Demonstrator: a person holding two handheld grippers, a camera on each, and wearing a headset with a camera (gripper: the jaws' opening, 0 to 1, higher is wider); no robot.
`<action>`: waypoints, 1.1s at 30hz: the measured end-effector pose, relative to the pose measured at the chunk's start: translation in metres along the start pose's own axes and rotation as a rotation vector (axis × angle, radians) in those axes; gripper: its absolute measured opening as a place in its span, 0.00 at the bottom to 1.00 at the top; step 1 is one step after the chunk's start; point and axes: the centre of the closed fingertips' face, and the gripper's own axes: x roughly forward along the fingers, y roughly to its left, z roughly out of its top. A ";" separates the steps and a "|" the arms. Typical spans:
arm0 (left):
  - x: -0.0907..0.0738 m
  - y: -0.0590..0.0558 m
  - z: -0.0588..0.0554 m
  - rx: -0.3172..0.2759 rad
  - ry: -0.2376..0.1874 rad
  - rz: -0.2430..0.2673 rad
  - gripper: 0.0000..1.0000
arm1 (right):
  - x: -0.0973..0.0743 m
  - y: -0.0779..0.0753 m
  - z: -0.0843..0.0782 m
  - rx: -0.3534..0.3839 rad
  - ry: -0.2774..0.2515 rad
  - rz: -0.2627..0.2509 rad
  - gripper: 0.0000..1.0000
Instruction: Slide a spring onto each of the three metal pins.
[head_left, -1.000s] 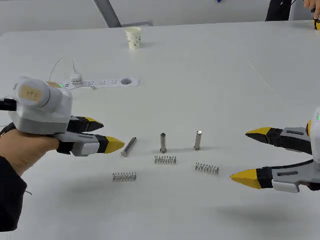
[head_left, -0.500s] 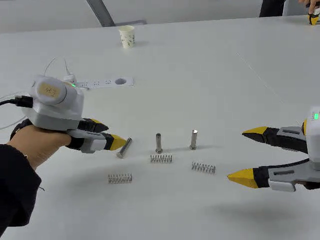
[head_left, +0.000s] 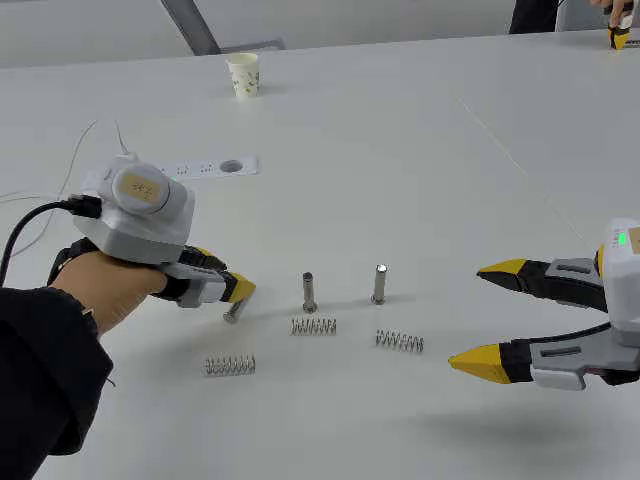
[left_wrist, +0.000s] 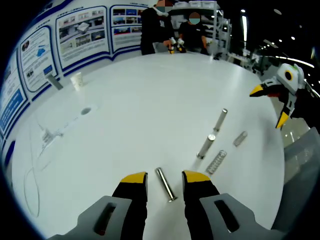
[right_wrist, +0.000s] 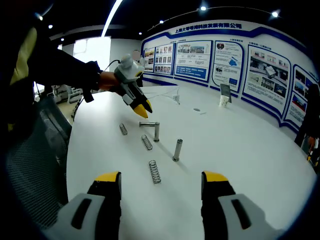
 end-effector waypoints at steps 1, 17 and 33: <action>0.001 0.001 -0.001 -0.003 0.004 0.004 0.27 | 0.000 0.000 0.000 0.001 0.002 0.001 0.66; 0.024 0.002 -0.012 -0.037 0.099 0.028 0.17 | 0.004 -0.001 -0.007 0.011 0.016 0.008 0.66; 0.033 0.010 -0.016 -0.100 0.166 0.068 0.12 | 0.006 -0.003 -0.012 0.022 0.020 0.010 0.66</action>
